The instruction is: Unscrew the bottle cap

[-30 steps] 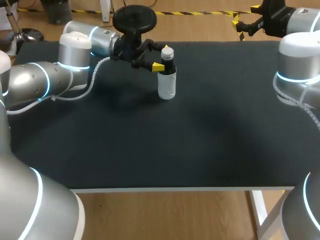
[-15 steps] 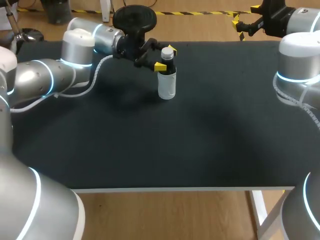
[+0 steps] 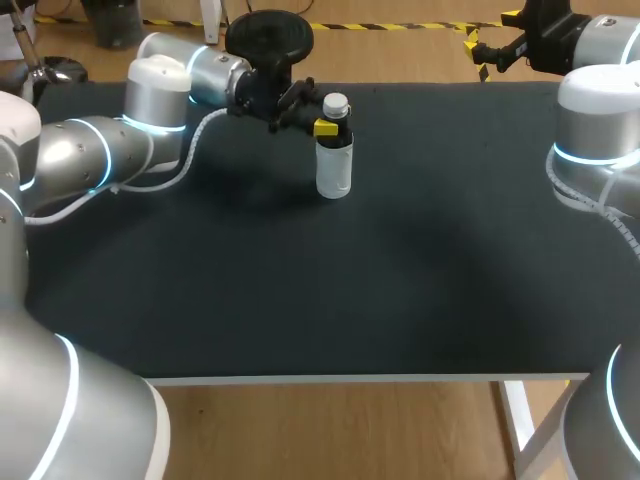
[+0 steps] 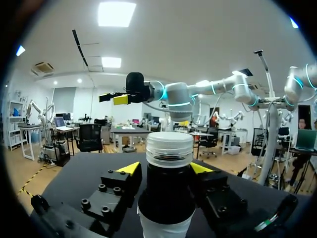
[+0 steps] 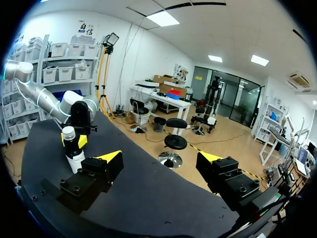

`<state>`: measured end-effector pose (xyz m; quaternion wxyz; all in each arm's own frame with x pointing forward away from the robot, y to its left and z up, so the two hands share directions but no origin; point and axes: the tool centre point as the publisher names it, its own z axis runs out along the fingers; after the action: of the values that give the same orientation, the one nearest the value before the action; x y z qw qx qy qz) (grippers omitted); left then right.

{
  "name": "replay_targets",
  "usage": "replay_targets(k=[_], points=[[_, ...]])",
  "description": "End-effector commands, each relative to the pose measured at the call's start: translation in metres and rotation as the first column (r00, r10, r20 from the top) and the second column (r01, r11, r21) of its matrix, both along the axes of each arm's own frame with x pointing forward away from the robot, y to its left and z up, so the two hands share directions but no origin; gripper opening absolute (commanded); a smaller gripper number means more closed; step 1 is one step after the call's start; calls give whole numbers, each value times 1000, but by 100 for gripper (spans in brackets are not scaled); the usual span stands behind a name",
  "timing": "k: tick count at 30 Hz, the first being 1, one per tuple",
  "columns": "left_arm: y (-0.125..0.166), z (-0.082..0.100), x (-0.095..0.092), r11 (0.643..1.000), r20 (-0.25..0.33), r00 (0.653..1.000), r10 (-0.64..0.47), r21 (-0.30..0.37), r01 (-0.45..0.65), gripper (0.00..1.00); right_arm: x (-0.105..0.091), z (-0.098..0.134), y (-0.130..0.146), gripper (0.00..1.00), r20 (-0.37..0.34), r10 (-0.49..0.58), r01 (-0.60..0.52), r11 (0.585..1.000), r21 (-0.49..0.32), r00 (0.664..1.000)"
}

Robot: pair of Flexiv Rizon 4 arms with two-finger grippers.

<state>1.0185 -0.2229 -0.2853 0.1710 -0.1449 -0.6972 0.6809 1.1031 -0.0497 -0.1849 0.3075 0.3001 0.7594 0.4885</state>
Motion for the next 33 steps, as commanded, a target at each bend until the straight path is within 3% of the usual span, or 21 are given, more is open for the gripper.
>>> replay_targets(k=[1,13,33], points=[[0,-2,6,995,2,995,-105,-5,105,0,0,0,0,100,0,1,-1,1000,0,1000],[16,2,9,997,52,996,-69,-30,70,0,0,0,0,100,0,1,-1,1000,0,1000],[20,-1,11,998,47,998,-41,-36,42,0,0,0,0,100,0,1,-1,1000,0,1000]])
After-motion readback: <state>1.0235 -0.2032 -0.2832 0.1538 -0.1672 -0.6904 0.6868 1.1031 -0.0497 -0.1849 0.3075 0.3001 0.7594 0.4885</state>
